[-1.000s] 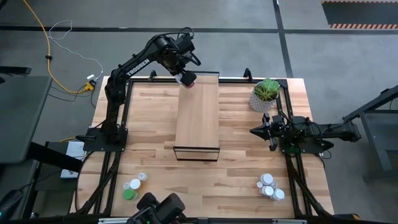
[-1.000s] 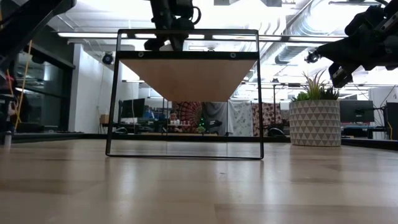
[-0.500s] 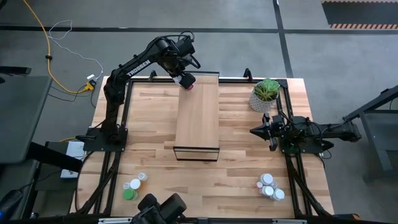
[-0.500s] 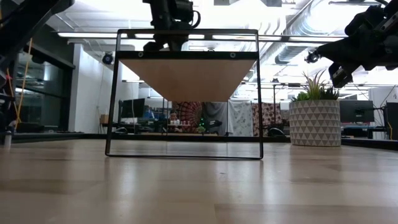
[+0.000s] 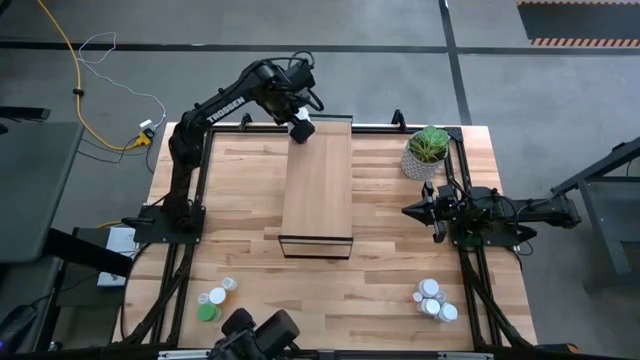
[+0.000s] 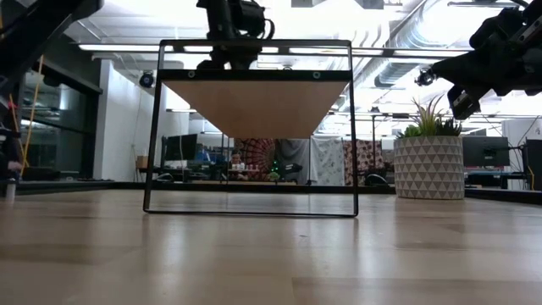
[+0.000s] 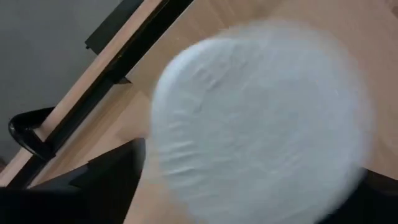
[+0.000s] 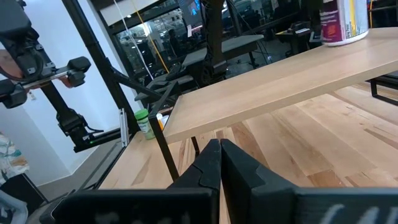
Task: Pick and place medicine bottles onto shelf by color
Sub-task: Put the red medicine bottle on the shelf, then put the green medicine bottle on the shelf
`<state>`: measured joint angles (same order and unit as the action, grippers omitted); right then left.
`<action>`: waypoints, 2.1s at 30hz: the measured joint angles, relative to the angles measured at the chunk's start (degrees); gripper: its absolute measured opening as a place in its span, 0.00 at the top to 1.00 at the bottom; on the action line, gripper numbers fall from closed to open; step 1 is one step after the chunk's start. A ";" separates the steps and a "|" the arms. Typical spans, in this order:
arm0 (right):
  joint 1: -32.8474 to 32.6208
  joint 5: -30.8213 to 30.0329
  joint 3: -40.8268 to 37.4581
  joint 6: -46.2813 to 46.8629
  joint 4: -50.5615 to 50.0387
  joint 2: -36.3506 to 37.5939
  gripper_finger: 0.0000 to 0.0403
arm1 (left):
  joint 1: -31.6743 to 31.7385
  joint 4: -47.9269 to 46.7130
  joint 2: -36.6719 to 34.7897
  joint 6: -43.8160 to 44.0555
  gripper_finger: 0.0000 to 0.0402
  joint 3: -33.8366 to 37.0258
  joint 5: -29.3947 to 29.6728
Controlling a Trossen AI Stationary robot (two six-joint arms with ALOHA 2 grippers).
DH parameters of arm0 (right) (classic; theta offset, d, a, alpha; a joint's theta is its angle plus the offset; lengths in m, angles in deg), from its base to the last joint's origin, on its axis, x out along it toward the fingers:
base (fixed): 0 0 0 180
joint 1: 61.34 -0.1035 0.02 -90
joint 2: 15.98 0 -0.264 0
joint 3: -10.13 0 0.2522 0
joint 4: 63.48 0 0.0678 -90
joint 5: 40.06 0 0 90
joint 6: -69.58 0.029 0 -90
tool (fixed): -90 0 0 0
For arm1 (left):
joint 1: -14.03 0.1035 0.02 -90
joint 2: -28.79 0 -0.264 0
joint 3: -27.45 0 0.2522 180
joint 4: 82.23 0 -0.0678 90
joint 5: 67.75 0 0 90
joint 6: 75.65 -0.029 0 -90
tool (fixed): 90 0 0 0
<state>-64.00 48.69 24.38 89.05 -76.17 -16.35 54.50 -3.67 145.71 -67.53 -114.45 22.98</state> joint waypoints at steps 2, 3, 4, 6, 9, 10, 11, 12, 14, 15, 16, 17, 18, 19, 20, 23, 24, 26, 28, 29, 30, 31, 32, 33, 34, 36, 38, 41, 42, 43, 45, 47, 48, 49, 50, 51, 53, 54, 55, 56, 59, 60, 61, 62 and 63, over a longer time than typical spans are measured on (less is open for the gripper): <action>0.00 0.00 0.00 0.02 0.02 0.00 1.00 | 0.00 0.14 0.20 0.01 0.03 0.02 0.02; 0.00 0.00 -0.01 0.01 0.02 0.00 1.00 | 0.00 0.28 0.24 0.02 0.02 0.04 0.02; -0.02 0.00 0.00 0.00 0.02 0.00 1.00 | 0.00 0.35 0.22 0.00 0.01 0.04 0.00; -0.02 0.00 0.00 0.01 0.02 0.00 1.00 | 0.00 0.39 0.17 0.00 0.01 0.04 0.01; 0.00 0.00 0.00 0.00 0.01 0.00 1.00 | 0.00 0.44 0.17 -0.24 0.01 0.04 0.00; 0.00 0.00 -0.01 0.01 0.02 0.00 1.00 | 0.00 0.44 0.15 -0.24 0.01 0.04 0.00; 0.00 0.00 0.00 0.00 0.02 0.00 1.00 | 0.00 0.45 0.13 -0.24 0.01 0.04 0.00; -0.02 0.00 -0.02 0.00 0.01 0.00 1.00 | 0.00 0.45 0.15 -0.22 0.01 0.02 0.00; 0.00 0.00 0.00 0.00 0.02 0.00 1.00 | 0.00 0.47 0.12 0.05 0.00 0.02 -0.02; 0.00 0.00 0.00 0.02 0.02 0.00 1.00 | 0.00 0.49 0.10 0.10 0.00 0.02 -0.03; -0.02 0.00 0.00 0.00 0.01 0.00 1.00 | 0.00 0.60 0.09 0.10 0.00 0.02 -0.03; 0.00 0.00 -0.01 0.01 0.01 0.00 1.00 | 0.00 0.81 0.09 0.20 0.00 0.02 -0.04; -0.01 0.00 0.00 0.01 0.02 0.00 1.00 | 0.00 1.12 0.09 0.59 0.00 0.02 -0.28; 0.00 0.00 0.00 0.00 0.01 0.00 1.00 | 0.00 1.58 0.09 1.05 0.00 0.02 -0.76; 0.00 0.00 0.00 0.00 0.01 0.00 1.00 | 0.00 2.32 0.09 1.44 0.00 0.02 -1.59; 0.00 0.00 0.00 0.00 0.00 0.00 1.00 | 0.00 4.58 0.09 2.98 0.00 0.00 -3.26; -0.01 0.00 0.00 0.01 0.02 0.00 1.00 | 0.00 4.89 0.09 3.50 0.00 -0.01 -3.70; -0.02 0.00 -0.01 0.00 0.00 0.00 1.00 | 0.00 5.07 0.07 3.71 0.00 -0.02 -4.52; -0.02 0.00 -0.01 0.01 0.02 0.00 1.00 | 0.00 5.07 0.07 3.73 0.00 -0.02 -4.83; -0.01 0.00 0.00 0.00 0.01 0.00 1.00 | 0.00 5.09 0.07 3.84 0.00 -0.02 -4.83; -0.02 0.00 -0.01 0.02 0.02 0.00 1.00 | 0.00 5.19 0.07 4.22 0.00 -0.04 -4.83; -0.01 0.00 -0.01 0.01 0.02 0.00 1.00 | 0.00 5.28 0.07 4.58 0.00 -0.04 -4.83; 0.00 0.00 -0.02 0.02 0.00 0.00 1.00 | 0.00 5.38 0.07 4.80 0.00 -0.04 -4.83; -0.01 0.00 0.00 0.00 0.02 0.00 1.00 | 0.12 5.45 0.03 4.80 0.00 -0.04 -4.82; 0.00 0.00 0.00 0.00 0.01 0.00 1.00 | 0.35 5.43 -0.13 4.79 0.00 -0.04 -4.88; 0.00 0.00 -0.02 0.00 0.02 0.00 1.00 | 0.81 5.44 -0.68 4.81 0.00 -0.05 -4.99; -0.02 0.00 -0.02 0.00 0.02 0.00 1.00 | 1.20 5.46 -1.31 5.21 0.00 -0.13 -4.95; 0.00 0.00 -0.02 0.02 0.02 0.00 1.00 | 1.91 5.39 -2.97 5.25 0.00 -0.11 -5.05; -0.01 0.00 -0.01 0.01 0.02 0.00 1.00 | 1.92 5.39 -3.85 5.25 0.00 -0.11 -5.06; -0.01 0.00 -0.01 0.00 0.00 0.00 1.00 | 1.92 5.39 -4.78 5.25 0.00 -0.12 -4.95; 0.00 0.00 -0.01 0.00 0.02 0.00 1.00 | 1.90 5.42 -6.84 5.25 0.00 -0.11 -4.54; -0.01 0.00 0.00 0.01 0.01 0.00 1.00 | 1.86 5.70 -9.19 5.25 0.00 -0.13 -4.51; -0.01 0.00 0.00 0.00 0.02 0.00 1.00 | 1.55 6.08 -10.49 5.29 0.00 -0.11 -4.47; -0.02 0.00 -0.02 0.02 0.01 0.00 1.00 | 1.18 6.63 -11.95 5.41 0.00 -0.11 -4.32; -0.02 0.00 0.00 0.02 0.02 0.00 1.00 | 0.68 7.29 -13.36 5.42 0.00 -0.11 -4.14; -0.02 0.00 0.00 0.00 0.02 0.00 1.00 | -0.10 7.97 -14.82 5.46 0.00 -0.11 -3.81; 0.00 0.00 -0.01 0.02 0.02 0.00 1.00 | -2.43 9.36 -17.70 6.26 0.00 -0.11 -2.06; -0.02 0.00 -0.02 0.00 0.00 0.00 1.00 | -4.02 10.28 -19.04 6.55 0.00 -0.11 -0.61; -0.02 0.00 0.00 0.00 0.02 0.00 1.00 | -5.93 11.39 -20.31 6.59 0.00 -0.12 0.84; -0.02 0.00 0.00 0.02 0.02 0.00 1.00 | -7.83 12.46 -21.59 6.31 0.00 -0.11 2.15; -0.01 0.00 -0.01 0.01 0.02 0.00 1.00 | -14.43 16.35 -24.72 4.87 0.00 -0.11 4.96; -0.01 0.00 -0.01 0.00 0.02 0.00 1.00 | -16.87 17.45 -25.45 4.36 0.00 -0.11 6.12; -0.01 0.00 0.00 0.01 0.02 0.00 1.00 | -19.26 18.40 -25.99 3.77 0.00 -0.11 7.52; 0.00 0.00 -0.01 0.02 0.02 0.00 1.00 | -21.76 18.92 -26.29 3.34 0.00 -0.11 9.26; 0.00 0.00 0.00 0.00 0.02 0.00 1.00 | -24.16 19.21 -26.40 3.11 0.00 -0.12 11.46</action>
<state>-64.00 48.69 24.38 89.05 -76.16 -16.35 30.34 15.55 119.31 -64.42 -114.57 34.45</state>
